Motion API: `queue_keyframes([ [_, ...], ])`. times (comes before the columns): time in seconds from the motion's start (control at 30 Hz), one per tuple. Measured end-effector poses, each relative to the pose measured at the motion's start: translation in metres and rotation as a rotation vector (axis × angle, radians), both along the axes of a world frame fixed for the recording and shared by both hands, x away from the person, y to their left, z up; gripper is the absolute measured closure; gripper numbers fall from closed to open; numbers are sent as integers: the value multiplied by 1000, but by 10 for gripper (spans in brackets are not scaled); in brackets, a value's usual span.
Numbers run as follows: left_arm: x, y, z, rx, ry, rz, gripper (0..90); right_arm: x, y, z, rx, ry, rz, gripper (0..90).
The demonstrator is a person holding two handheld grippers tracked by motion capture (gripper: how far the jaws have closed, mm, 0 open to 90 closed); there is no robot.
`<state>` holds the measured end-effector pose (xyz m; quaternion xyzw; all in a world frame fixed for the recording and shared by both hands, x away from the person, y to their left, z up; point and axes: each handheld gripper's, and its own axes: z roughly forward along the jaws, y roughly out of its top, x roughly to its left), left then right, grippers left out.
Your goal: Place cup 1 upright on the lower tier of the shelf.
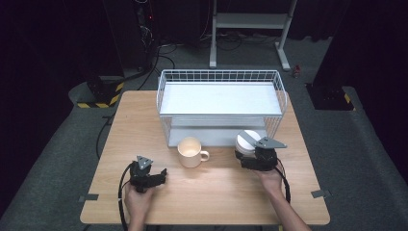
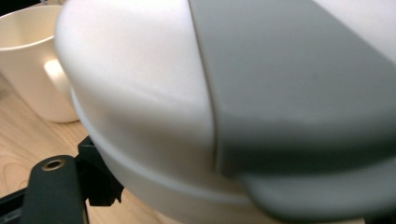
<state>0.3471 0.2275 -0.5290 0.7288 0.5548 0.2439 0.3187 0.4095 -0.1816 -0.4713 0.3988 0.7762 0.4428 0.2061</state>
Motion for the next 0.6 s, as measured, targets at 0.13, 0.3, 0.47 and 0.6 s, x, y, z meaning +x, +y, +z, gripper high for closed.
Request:
queue_keyframes([
  [0.13, 0, 0, 0, 0, 0, 1, 157, 9, 1, 1, 4, 8, -21, 187],
  [0.3, 0, 0, 0, 0, 0, 0, 157, 19, 1, 0, 13, 12, -51, 187],
  [0.47, 0, 0, 0, 0, 0, 0, 157, 29, 2, -3, 5, 15, -81, 187],
  [0.6, 0, 0, 0, -1, 1, 1, 157, 34, 1, -8, 3, 13, -100, 187],
])
